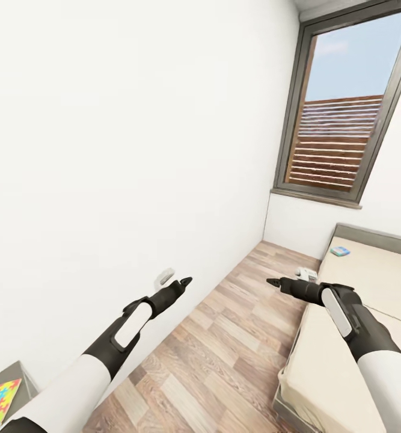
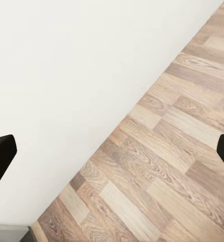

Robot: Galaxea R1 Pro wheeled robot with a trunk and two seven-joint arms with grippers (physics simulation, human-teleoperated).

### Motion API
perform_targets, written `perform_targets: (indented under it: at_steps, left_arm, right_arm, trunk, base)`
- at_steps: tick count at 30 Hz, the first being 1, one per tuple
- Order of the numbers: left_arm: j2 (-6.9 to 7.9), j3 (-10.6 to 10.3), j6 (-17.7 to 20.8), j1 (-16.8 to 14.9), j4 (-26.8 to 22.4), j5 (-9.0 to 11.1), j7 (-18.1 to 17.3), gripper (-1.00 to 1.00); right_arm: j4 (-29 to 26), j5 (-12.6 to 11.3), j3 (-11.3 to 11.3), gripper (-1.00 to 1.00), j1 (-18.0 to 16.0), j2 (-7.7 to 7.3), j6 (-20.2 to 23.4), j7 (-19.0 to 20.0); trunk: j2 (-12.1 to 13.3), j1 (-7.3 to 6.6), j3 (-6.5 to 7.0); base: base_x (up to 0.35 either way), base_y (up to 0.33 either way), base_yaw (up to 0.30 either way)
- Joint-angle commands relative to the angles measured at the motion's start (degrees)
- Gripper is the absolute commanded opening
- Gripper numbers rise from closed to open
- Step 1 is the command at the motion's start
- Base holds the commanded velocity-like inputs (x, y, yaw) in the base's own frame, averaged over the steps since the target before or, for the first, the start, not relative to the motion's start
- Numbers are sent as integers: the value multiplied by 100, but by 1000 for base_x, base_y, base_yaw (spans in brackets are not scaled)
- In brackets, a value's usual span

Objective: Put all the toys in the child's room - the three board games (two on the bed and one on the table), the two jigsaw puzzles on the table, and the tennis ball on the table - inside the toy box on the table in the child's room.

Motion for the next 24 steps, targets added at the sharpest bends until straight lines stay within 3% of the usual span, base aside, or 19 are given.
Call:
perform_targets:
  at_steps: [1, 17, 24]
  left_arm:
    - [8, -3, 16, -3, -1, 44, -11, 100]
    - [41, -6, 9, 25, 6, 50, -10, 100]
    - [45, -7, 4, 95, 4, 36, -48, 100]
  right_arm:
    - [-3, 8, -6, 100, -10, 1, 19, 15]
    - [-4, 44, 50, 100, -12, 48, -23, 12]
    - [-13, 48, 268, 100, -2, 59, -27, 7]
  trunk:
    - [-13, 4, -6]
    - [-13, 4, 96]
    - [-13, 4, 115]
  base:
    - [0, 0, -221]
    - [16, 0, -203]
    - [195, 0, -74]
